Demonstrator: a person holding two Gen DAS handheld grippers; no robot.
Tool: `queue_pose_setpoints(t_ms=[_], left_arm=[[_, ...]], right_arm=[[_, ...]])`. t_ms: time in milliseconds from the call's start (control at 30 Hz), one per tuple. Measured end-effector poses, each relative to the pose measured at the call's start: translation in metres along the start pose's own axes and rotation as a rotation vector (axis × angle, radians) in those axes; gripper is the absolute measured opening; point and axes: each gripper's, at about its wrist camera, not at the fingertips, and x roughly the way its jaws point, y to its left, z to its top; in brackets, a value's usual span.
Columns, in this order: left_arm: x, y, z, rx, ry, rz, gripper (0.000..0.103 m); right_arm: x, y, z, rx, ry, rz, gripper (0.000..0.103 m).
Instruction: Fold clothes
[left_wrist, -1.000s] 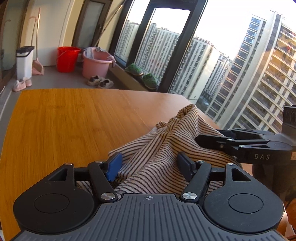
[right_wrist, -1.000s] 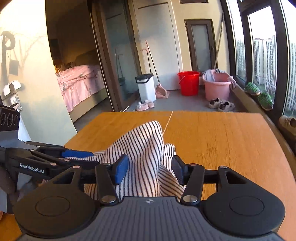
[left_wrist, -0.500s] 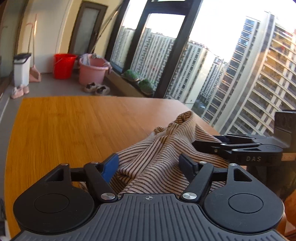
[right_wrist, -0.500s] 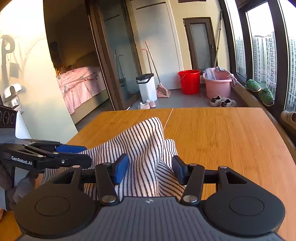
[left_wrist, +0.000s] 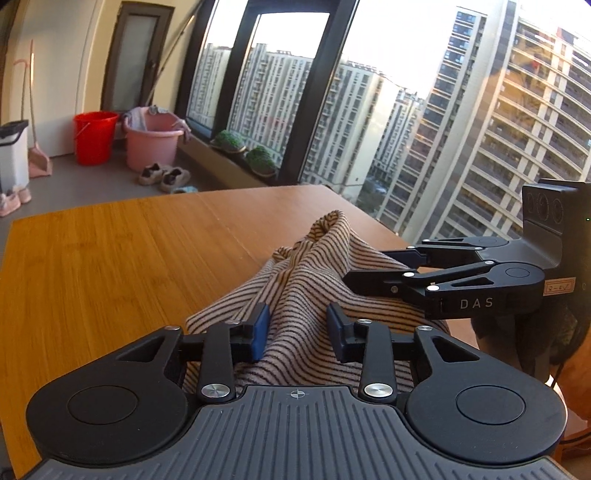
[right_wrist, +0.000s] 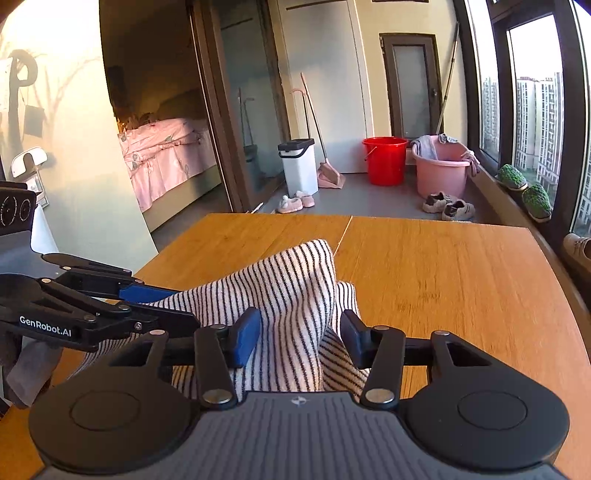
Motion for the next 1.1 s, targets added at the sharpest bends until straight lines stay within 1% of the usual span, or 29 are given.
queue_pose_setpoints(t_ms=[67, 100, 133, 167, 233, 333, 433, 467, 500, 533, 567, 633, 733, 800, 900, 967, 1033, 1067, 1100], left_arm=[[-0.003, 0.001, 0.0, -0.018, -0.002, 0.004, 0.034], [-0.004, 0.002, -0.001, -0.027, -0.003, 0.005, 0.037], [-0.008, 0.002, -0.001, -0.03, -0.005, 0.019, 0.042], [-0.012, 0.002, -0.003, -0.033, -0.005, 0.034, 0.044], [-0.02, 0.002, -0.006, -0.04, -0.005, 0.063, 0.054], [-0.024, 0.005, -0.012, -0.063, 0.015, 0.069, 0.057], [-0.026, 0.005, -0.017, -0.077, 0.023, 0.058, 0.052], [-0.026, 0.004, -0.017, -0.075, 0.018, 0.059, 0.049], [-0.027, 0.003, -0.016, -0.071, 0.012, 0.061, 0.042], [-0.027, 0.002, -0.016, -0.067, 0.007, 0.062, 0.038], [-0.027, 0.001, -0.015, -0.063, 0.001, 0.064, 0.035], [-0.028, -0.001, -0.014, -0.056, -0.011, 0.067, 0.027], [-0.029, -0.004, -0.013, -0.045, -0.029, 0.071, 0.024], [-0.029, -0.002, -0.012, -0.05, -0.029, 0.068, 0.023], [-0.028, 0.0, -0.014, -0.056, -0.027, 0.064, 0.024], [-0.028, 0.004, -0.015, -0.076, -0.033, 0.068, 0.03], [-0.03, 0.012, -0.018, -0.133, -0.05, 0.081, 0.047], [-0.031, 0.016, -0.02, -0.163, -0.059, 0.088, 0.053], [-0.033, 0.022, -0.022, -0.201, -0.067, 0.083, 0.07]], right_arm=[[0.0, 0.001, 0.0, -0.002, -0.001, -0.001, 0.048], [0.0, 0.001, 0.001, -0.004, -0.002, -0.002, 0.048], [0.0, 0.001, 0.0, -0.003, -0.003, -0.002, 0.048], [0.0, 0.0, 0.0, -0.003, -0.003, -0.003, 0.048], [-0.001, 0.0, -0.001, -0.001, -0.005, -0.003, 0.048], [-0.001, 0.001, -0.001, -0.005, -0.009, -0.009, 0.048], [-0.002, 0.004, -0.003, -0.01, -0.017, -0.015, 0.048], [-0.001, 0.004, -0.004, -0.008, -0.019, -0.015, 0.048], [-0.002, 0.003, -0.004, -0.005, -0.02, -0.016, 0.048], [-0.002, 0.003, -0.004, -0.002, -0.022, -0.016, 0.048], [-0.003, 0.002, -0.005, 0.0, -0.023, -0.016, 0.048], [-0.003, 0.002, -0.005, 0.005, -0.026, -0.016, 0.048], [-0.005, 0.0, -0.007, 0.015, -0.032, -0.011, 0.049], [-0.006, -0.002, -0.007, 0.024, -0.034, -0.01, 0.051], [-0.007, -0.003, -0.007, 0.026, -0.036, -0.009, 0.052], [-0.007, -0.001, -0.006, 0.014, -0.037, -0.014, 0.052], [-0.007, 0.001, -0.006, 0.01, -0.035, -0.016, 0.052], [-0.007, 0.001, -0.006, 0.012, -0.034, -0.016, 0.053], [-0.008, 0.001, -0.005, 0.014, -0.033, -0.017, 0.054]])
